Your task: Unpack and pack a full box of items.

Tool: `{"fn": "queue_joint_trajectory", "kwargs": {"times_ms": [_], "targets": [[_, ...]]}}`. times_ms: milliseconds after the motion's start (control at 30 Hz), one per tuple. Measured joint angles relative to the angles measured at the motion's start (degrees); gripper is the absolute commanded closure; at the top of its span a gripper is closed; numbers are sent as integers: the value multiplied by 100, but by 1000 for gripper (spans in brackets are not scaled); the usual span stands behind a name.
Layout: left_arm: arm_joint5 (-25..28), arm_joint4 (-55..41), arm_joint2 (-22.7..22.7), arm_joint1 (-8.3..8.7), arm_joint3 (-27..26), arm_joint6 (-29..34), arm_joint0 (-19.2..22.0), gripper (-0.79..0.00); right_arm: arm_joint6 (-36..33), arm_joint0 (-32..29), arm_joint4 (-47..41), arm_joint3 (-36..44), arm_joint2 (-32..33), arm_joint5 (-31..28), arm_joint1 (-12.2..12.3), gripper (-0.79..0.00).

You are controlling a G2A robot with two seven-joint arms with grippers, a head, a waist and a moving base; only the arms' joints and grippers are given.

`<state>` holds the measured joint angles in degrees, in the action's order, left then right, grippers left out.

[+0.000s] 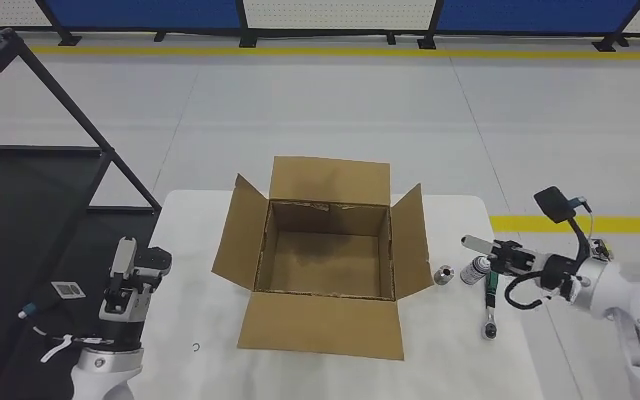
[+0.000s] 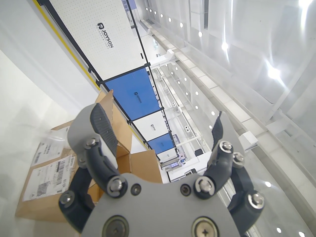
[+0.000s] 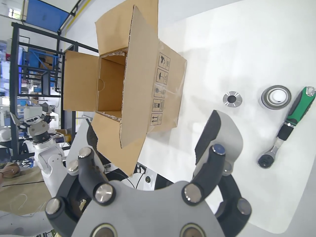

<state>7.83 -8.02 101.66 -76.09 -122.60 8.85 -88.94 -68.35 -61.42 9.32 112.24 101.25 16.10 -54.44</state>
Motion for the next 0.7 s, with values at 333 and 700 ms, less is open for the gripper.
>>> {"fn": "queue_joint_trajectory", "kwargs": {"times_ms": [333, 700], "targets": [[-38, -76, -7, 1, -13, 37, 2, -785, -174, -186, -695, -88, 337, -468, 4, -785], [-38, -77, -7, 1, -13, 36, 2, -785, 42, -276, -591, -175, 265, -608, 11, -785]]}}
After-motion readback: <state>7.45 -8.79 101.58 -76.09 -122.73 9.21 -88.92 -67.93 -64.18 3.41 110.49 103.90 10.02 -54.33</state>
